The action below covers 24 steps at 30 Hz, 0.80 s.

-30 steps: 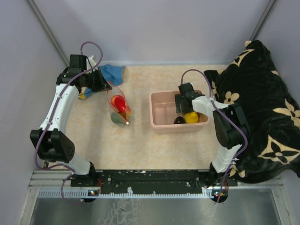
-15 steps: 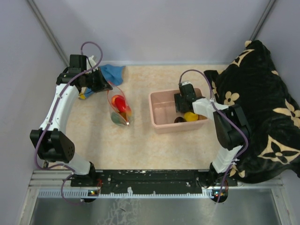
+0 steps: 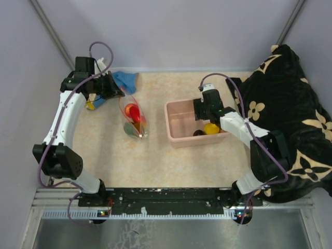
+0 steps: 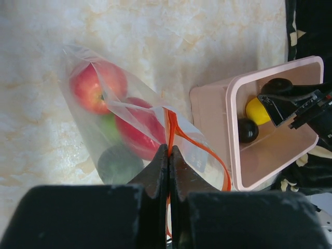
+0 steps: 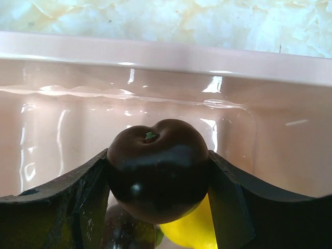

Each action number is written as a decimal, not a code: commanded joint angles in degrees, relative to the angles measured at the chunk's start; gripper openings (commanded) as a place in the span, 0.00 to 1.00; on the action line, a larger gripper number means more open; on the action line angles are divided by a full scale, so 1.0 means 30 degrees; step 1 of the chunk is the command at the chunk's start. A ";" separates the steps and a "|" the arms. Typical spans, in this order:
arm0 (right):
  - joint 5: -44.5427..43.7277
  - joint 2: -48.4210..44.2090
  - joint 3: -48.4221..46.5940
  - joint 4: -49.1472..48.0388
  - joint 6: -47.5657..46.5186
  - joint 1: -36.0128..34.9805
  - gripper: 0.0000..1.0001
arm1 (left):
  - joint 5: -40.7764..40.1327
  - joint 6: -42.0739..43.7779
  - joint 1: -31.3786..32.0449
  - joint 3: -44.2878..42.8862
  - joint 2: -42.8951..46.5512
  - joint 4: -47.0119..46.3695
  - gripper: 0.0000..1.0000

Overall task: Place the food in the zip-top bag and seal the zipper
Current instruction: Pick up the fake fruit from the bin, then place the fake fruit in the zipper food storage bag.

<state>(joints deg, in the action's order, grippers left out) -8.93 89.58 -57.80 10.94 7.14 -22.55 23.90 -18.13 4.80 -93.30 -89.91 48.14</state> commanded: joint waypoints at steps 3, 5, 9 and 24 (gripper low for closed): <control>0.0123 -0.2497 -0.1439 0.0813 -0.0691 -0.0885 0.35 | -0.0066 0.0766 0.0615 -0.1739 -0.0408 0.1170 0.00; 0.0114 -0.3046 -0.1755 0.1090 -0.0709 -0.1201 0.35 | -0.0657 0.1040 0.0994 -0.2349 -0.0670 0.1804 0.00; 0.0468 -0.4034 -0.2629 0.1549 -0.0777 -0.1777 0.35 | -0.1793 0.1376 0.1673 -0.3244 -0.1005 0.2612 0.00; 0.4860 -0.5251 -0.4909 -0.3048 -0.0829 -0.6868 0.35 | -0.4012 0.1619 0.3884 -0.6020 -0.1904 0.3976 0.00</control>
<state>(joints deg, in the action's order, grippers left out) 1.17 74.61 -68.45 10.72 5.54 -39.59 14.13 -14.06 14.92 -108.18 -95.04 58.94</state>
